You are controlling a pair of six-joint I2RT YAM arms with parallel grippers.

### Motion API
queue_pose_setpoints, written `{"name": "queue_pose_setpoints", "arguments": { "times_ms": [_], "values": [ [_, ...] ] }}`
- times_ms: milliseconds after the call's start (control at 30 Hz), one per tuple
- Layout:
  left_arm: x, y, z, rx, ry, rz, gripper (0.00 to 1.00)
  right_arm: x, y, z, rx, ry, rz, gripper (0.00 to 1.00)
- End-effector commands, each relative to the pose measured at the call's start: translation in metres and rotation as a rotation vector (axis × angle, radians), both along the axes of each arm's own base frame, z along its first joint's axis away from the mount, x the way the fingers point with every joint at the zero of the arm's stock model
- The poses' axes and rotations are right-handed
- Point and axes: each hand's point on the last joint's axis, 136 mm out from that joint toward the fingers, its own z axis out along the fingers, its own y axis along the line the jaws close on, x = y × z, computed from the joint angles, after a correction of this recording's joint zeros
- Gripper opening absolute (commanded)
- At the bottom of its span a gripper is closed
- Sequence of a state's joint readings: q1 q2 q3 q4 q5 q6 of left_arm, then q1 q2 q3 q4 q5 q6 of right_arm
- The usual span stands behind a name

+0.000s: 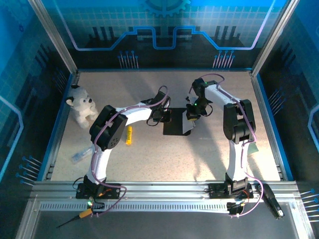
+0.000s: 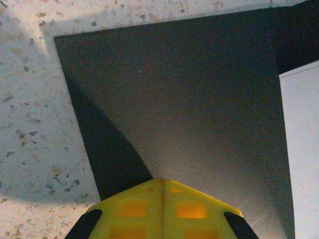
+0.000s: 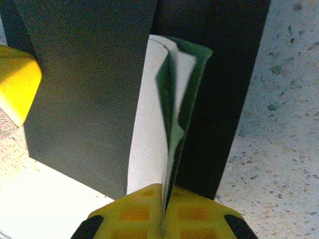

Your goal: Place the letter into the envelope and seal it

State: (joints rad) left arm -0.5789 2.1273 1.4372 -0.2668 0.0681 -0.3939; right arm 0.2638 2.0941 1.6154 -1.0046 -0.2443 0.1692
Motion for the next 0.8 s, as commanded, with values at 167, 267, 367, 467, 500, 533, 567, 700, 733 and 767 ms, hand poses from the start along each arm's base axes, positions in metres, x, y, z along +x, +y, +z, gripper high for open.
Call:
{"name": "queue_pose_setpoints", "arguments": {
  "times_ms": [167,267,367,467,500,533,567,700,733,767],
  "values": [
    [-0.03,0.01,-0.043,0.067,0.138,0.008,0.0,-0.002,-0.002,-0.006,0.009,-0.041,-0.062,0.0],
    [-0.033,0.012,-0.046,0.068,0.151,0.018,0.0,-0.003,-0.005,-0.008,0.031,-0.056,-0.111,0.0],
    [-0.037,0.012,-0.047,0.065,0.159,0.03,0.0,-0.001,-0.01,-0.008,0.026,-0.083,-0.156,0.0],
    [-0.041,0.014,-0.05,0.072,0.164,0.036,0.0,0.001,-0.019,-0.004,-0.007,-0.12,-0.179,0.0],
    [-0.042,0.015,-0.051,0.075,0.166,0.038,0.0,0.003,-0.021,0.0,-0.01,-0.136,-0.185,0.0],
    [-0.043,0.016,-0.052,0.078,0.166,0.038,0.0,0.004,-0.023,0.003,-0.011,-0.15,-0.192,0.0],
    [-0.044,0.017,-0.053,0.081,0.168,0.039,0.0,0.006,-0.026,0.006,-0.015,-0.165,-0.198,0.0],
    [-0.047,0.02,-0.055,0.09,0.173,0.038,0.0,0.009,-0.031,0.015,-0.03,-0.202,-0.203,0.0],
    [-0.047,0.02,-0.056,0.09,0.173,0.039,0.0,0.01,-0.032,0.014,-0.034,-0.204,-0.205,0.0],
    [-0.047,0.02,-0.055,0.089,0.173,0.039,0.0,0.009,-0.032,0.012,-0.034,-0.199,-0.207,0.0]
  ]
}}
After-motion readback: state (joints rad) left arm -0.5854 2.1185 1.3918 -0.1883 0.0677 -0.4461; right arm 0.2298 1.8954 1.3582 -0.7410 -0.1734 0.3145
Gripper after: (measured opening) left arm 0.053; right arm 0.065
